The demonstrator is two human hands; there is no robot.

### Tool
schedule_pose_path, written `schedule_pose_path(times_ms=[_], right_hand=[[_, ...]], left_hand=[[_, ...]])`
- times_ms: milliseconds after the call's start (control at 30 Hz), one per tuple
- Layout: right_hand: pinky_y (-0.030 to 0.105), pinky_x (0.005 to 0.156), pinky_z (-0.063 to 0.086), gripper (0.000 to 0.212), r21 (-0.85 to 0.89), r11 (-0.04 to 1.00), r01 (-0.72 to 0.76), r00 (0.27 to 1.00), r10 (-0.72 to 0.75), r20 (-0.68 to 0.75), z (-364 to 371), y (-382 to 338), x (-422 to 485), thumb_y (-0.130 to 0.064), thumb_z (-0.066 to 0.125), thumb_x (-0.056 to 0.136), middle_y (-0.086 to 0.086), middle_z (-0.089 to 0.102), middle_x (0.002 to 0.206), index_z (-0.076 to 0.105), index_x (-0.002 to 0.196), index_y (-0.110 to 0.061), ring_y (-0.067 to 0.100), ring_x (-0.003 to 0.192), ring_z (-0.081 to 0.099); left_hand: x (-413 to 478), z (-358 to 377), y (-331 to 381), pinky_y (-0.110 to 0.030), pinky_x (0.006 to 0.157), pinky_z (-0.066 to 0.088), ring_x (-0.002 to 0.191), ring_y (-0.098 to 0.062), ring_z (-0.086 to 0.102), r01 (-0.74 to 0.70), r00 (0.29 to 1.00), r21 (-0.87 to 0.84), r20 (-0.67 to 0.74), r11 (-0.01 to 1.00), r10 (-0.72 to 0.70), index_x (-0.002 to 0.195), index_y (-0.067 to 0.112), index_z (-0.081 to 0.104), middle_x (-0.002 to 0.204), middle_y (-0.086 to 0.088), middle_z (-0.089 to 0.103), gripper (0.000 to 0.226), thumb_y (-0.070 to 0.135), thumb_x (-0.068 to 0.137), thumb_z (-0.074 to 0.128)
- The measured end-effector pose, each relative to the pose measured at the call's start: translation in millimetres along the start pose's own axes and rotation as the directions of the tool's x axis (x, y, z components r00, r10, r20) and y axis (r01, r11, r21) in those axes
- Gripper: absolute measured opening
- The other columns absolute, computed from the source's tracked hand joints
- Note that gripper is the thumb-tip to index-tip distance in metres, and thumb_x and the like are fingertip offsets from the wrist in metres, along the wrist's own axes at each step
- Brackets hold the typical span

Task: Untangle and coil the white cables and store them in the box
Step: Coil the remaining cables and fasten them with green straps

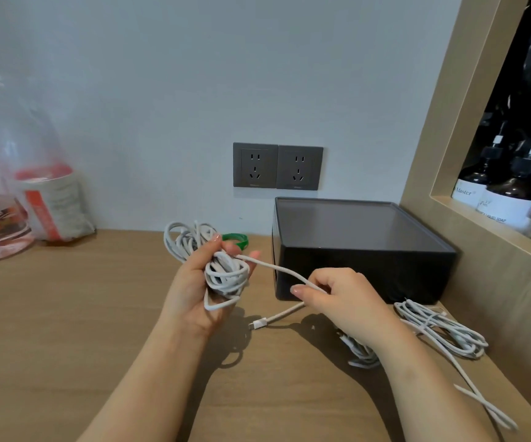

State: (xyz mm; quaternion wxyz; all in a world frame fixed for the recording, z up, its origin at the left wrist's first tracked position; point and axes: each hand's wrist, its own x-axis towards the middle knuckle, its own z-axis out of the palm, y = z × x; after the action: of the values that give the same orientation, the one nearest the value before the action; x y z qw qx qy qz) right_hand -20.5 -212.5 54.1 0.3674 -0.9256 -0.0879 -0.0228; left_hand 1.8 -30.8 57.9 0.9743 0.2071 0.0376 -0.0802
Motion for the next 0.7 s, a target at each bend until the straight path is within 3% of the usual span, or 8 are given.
schedule_pose_path(times_ms=[200, 333, 467, 567, 600, 633, 700], right_hand=[[0.017, 0.059, 0.039, 0.017, -0.118, 0.993, -0.021, 0.999, 0.026, 0.038, -5, 3, -2, -0.037, 0.059, 0.089, -0.008, 0.053, 0.065, 0.059, 0.074, -0.028, 0.006, 0.064, 0.05], [0.023, 0.075, 0.047, 0.009, -0.209, 0.978, -0.014, 0.979, 0.056, 0.196, -15, 7, -7, -0.037, 0.065, 0.084, -0.006, 0.064, 0.075, 0.068, 0.081, -0.029, 0.007, 0.074, 0.059], [0.021, 0.075, 0.045, 0.016, -0.308, 0.95, -0.049, 0.968, 0.12, 0.219, -23, 5, -11, -0.038, 0.058, 0.09, -0.006, 0.065, 0.076, 0.064, 0.076, -0.034, 0.007, 0.076, 0.06], [0.032, 0.11, 0.022, 0.022, -0.513, 0.858, 0.029, 0.986, 0.058, 0.153, -12, 2, -9, -0.035, 0.045, 0.097, -0.008, 0.058, 0.07, 0.06, 0.08, -0.034, 0.004, 0.077, 0.055], [0.034, 0.114, 0.014, 0.022, -0.529, 0.847, 0.052, 0.991, 0.023, 0.134, -7, 0, -8, -0.033, 0.042, 0.098, -0.009, 0.057, 0.07, 0.06, 0.085, -0.033, 0.005, 0.078, 0.054], [0.035, 0.114, 0.015, 0.022, -0.507, 0.86, 0.052, 0.994, 0.006, 0.111, -4, -1, -8, -0.031, 0.04, 0.099, -0.01, 0.057, 0.071, 0.06, 0.088, -0.031, 0.005, 0.079, 0.054], [0.033, 0.105, 0.037, 0.018, -0.341, 0.94, -0.026, 0.998, 0.041, 0.036, -3, -1, -5, -0.029, 0.041, 0.099, -0.009, 0.062, 0.078, 0.057, 0.091, -0.028, 0.005, 0.079, 0.056]], left_hand=[[1, -1, 1, -0.019, 0.038, 0.045, 0.034, -0.01, 0.046, 0.001, 1.0, -0.015, -0.007, 1.0, -0.001, 0.05, 0.008, 0.053, 0.045, 0.0, 0.047, 0.036, 0.016, 0.085, 0.057], [6, -9, 18, -0.014, 0.037, 0.039, 0.035, -0.007, 0.043, -0.107, 0.993, -0.07, -0.055, 0.992, 0.104, 0.059, 0.012, 0.046, 0.045, 0.003, 0.043, 0.031, 0.017, 0.09, 0.052], [9, -17, 33, -0.014, 0.037, 0.037, 0.035, -0.005, 0.041, -0.196, 0.979, -0.061, -0.059, 0.979, 0.193, 0.057, 0.013, 0.046, 0.045, 0.005, 0.041, 0.034, 0.016, 0.091, 0.05], [9, -14, 28, -0.013, 0.036, 0.036, 0.032, -0.006, 0.039, -0.16, 0.987, 0.059, -0.021, 0.985, 0.161, 0.043, 0.013, 0.049, 0.041, 0.004, 0.038, 0.039, 0.017, 0.082, 0.053], [9, -12, 24, -0.012, 0.035, 0.036, 0.031, -0.007, 0.039, -0.144, 0.989, 0.083, -0.015, 0.986, 0.146, 0.042, 0.013, 0.049, 0.04, 0.004, 0.038, 0.038, 0.017, 0.079, 0.055], [8, -11, 21, -0.012, 0.035, 0.036, 0.031, -0.007, 0.039, -0.128, 0.992, 0.095, -0.007, 0.987, 0.13, 0.044, 0.012, 0.049, 0.041, 0.003, 0.038, 0.034, 0.015, 0.077, 0.057], [7, -9, 16, -0.013, 0.035, 0.035, 0.031, -0.006, 0.036, -0.102, 0.995, 0.109, 0.021, 0.989, 0.101, 0.054, 0.012, 0.046, 0.041, 0.003, 0.037, 0.02, 0.013, 0.067, 0.062]])
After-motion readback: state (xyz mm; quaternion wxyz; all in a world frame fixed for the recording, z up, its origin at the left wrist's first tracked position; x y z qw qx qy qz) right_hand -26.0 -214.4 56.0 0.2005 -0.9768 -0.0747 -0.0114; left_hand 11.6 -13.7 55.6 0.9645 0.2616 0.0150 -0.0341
